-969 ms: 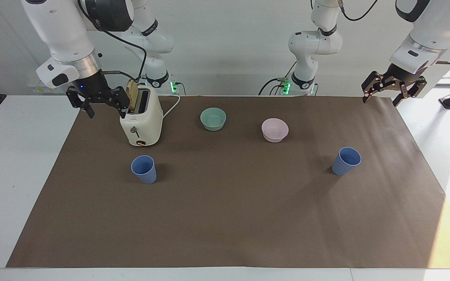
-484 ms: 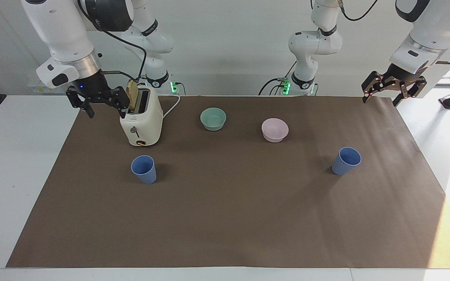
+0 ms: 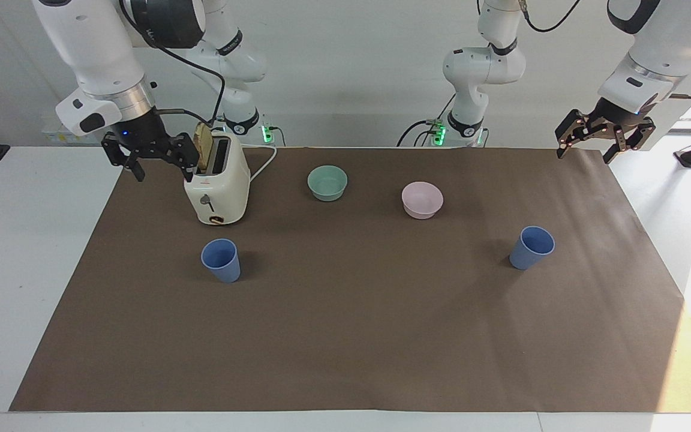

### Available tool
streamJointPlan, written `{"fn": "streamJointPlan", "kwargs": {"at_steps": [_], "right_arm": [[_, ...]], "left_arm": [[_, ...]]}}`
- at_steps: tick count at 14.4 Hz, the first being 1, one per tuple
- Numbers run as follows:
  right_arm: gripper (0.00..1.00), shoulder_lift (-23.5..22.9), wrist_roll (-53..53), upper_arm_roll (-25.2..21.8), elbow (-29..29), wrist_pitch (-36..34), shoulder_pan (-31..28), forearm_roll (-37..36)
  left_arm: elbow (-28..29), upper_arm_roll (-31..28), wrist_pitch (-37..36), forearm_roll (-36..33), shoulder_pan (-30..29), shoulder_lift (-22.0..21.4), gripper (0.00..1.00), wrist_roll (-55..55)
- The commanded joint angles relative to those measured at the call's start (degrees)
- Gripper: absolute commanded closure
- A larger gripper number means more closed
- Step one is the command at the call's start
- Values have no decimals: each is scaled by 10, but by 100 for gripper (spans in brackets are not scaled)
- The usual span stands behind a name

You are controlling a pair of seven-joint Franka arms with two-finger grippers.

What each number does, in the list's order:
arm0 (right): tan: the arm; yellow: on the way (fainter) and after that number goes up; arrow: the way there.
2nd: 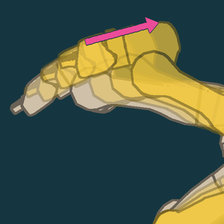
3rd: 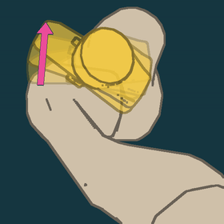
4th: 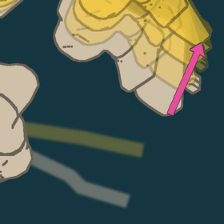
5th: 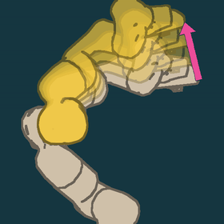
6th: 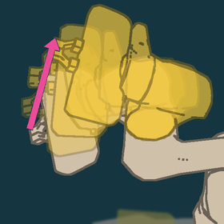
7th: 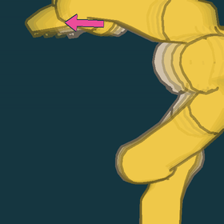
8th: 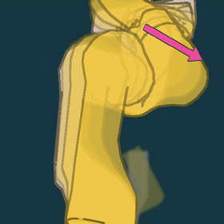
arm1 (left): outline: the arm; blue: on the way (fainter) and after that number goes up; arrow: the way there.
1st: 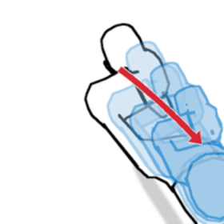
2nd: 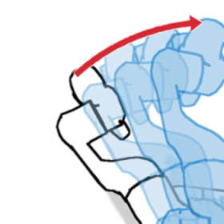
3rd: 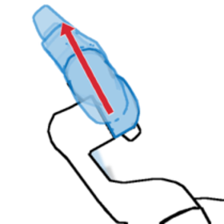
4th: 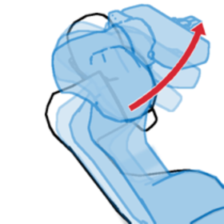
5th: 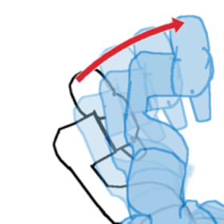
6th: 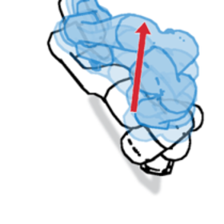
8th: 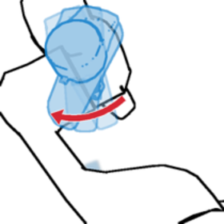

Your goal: Stack blue cups with both arms

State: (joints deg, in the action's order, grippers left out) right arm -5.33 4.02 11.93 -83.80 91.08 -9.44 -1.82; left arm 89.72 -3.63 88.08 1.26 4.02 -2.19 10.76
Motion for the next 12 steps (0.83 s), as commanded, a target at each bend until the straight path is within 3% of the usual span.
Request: {"fn": "streamJointPlan", "kwargs": {"at_steps": [1,12], "right_arm": [[0,3,-9,4,-5,5,-8,3],[0,3,-9,4,-5,5,-8,3]], "left_arm": [[12,1,10,5,-3,-10,0,6],[22,-2,61,6,-32,1,0,48]]}}
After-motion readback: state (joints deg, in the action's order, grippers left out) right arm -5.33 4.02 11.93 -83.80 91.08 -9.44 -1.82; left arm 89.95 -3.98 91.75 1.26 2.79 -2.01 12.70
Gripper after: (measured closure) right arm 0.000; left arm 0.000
